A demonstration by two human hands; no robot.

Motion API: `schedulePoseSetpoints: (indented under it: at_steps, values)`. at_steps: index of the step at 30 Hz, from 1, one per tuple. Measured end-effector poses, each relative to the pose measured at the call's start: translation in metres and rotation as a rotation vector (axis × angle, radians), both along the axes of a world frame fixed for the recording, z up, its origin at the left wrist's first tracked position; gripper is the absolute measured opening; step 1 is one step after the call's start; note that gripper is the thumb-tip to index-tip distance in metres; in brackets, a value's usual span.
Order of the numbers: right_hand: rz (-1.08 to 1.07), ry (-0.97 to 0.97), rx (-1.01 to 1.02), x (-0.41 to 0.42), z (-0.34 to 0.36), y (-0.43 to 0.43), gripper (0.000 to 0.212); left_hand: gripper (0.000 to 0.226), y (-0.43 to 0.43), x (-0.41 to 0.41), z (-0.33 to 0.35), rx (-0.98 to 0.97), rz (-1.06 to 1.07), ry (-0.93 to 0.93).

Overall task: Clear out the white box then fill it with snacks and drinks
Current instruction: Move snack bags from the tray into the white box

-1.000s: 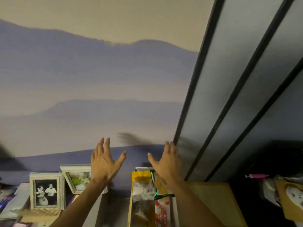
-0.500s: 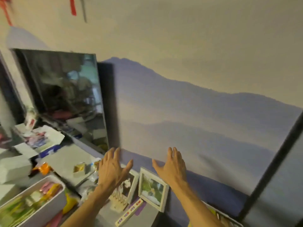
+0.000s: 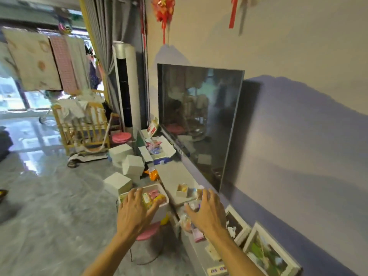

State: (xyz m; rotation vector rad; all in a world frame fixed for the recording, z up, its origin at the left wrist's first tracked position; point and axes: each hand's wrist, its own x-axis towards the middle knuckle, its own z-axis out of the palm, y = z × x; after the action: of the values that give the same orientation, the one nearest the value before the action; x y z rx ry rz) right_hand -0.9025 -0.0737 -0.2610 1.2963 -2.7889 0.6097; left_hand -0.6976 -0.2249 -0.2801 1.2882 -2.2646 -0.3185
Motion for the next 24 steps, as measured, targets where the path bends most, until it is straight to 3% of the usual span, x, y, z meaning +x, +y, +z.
schedulePoseSetpoints:
  at_steps: [10,24]
  values:
    - [0.124,-0.03,0.112,0.033,-0.029,-0.195,0.093,0.095,-0.16,0.043,-0.043,0.129,0.141,-0.067]
    - [0.131,-0.127,0.297,-0.054,-0.127,-0.385,0.096,0.1,-0.331,-0.034,-0.139,0.306,0.133,-0.217]
